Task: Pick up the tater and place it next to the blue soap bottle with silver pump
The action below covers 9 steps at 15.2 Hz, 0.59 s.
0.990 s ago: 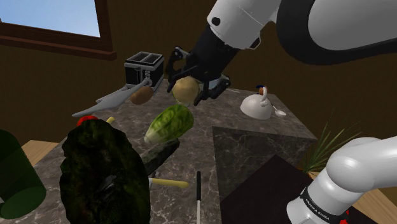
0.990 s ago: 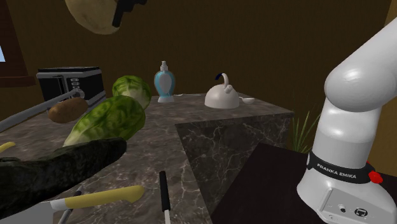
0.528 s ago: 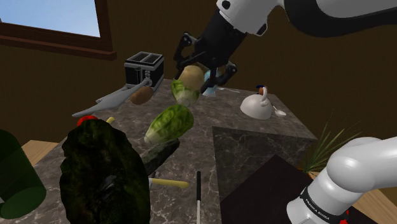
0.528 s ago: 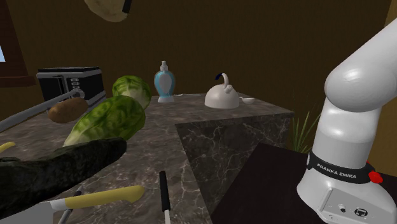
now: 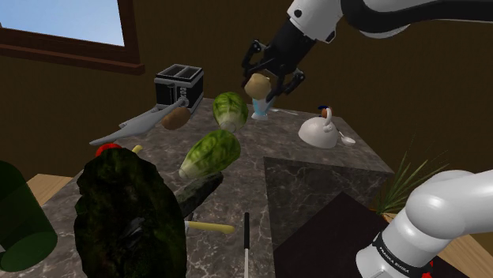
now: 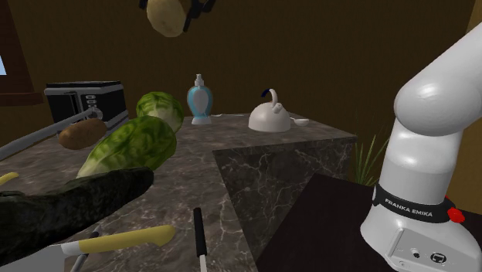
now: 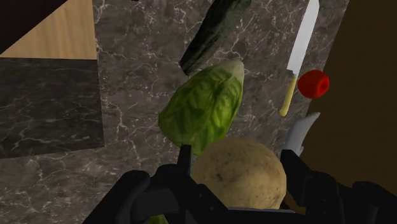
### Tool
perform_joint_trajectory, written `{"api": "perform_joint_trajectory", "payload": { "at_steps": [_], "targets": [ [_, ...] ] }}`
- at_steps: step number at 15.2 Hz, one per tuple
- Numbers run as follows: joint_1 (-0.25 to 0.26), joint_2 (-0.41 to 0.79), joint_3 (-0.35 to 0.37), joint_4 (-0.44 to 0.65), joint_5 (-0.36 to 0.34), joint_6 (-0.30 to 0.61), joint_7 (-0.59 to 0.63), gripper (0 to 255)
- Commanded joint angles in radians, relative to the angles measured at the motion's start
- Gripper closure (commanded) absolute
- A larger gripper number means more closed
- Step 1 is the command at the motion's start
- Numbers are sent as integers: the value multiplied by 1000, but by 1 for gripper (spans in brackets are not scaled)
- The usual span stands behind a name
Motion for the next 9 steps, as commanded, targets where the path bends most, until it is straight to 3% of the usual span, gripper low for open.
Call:
{"api": "perform_joint_trajectory", "payload": {
  "at_steps": [1, 9],
  "targets": [
    [-6, 6, -42, -14, -3, 5, -51, 255],
    [-49, 71, -197, -12, -25, 16, -240, 255]
  ]
}}
